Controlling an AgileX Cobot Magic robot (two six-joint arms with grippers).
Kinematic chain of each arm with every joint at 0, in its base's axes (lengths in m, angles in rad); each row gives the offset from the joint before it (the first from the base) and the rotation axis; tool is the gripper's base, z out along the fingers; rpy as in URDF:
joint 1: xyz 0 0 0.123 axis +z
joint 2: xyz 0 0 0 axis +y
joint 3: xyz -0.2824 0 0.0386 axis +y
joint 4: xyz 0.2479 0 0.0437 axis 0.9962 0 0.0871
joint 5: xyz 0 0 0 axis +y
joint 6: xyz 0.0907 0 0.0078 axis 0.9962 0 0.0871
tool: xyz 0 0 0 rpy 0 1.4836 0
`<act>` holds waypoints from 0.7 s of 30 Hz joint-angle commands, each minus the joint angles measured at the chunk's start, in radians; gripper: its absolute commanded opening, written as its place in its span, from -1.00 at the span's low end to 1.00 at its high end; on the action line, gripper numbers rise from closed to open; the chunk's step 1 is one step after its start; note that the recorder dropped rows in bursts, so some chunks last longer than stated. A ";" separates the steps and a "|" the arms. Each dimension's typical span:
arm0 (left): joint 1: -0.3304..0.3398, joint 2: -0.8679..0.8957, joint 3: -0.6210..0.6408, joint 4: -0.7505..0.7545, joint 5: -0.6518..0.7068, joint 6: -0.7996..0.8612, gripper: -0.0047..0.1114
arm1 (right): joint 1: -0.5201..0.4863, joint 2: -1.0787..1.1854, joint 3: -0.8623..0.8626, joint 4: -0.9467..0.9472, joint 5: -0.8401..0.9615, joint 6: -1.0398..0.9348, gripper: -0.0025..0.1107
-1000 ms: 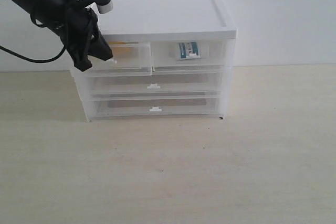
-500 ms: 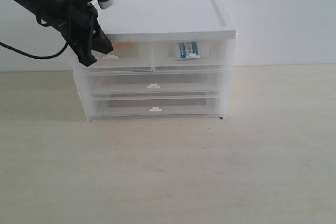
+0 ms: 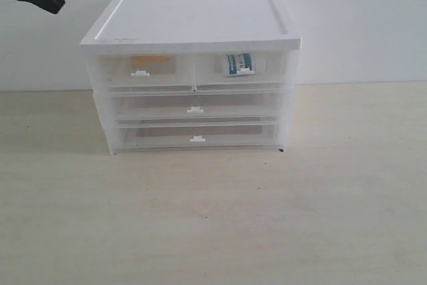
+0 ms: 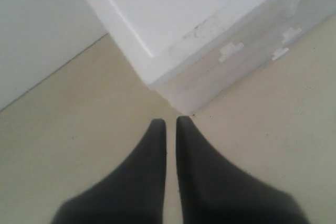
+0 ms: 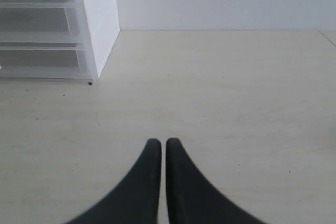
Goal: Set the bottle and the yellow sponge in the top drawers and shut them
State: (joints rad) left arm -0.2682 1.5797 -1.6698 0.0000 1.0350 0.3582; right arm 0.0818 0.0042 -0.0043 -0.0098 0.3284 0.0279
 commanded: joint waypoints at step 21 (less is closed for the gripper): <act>0.003 -0.768 0.725 0.203 -0.328 -0.418 -0.84 | -0.004 -0.004 0.004 0.001 -0.008 -0.004 -0.93</act>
State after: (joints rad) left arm -0.2682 0.8842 -0.9977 0.1905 0.7219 -0.0484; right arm 0.0818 0.0042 -0.0043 -0.0098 0.3284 0.0279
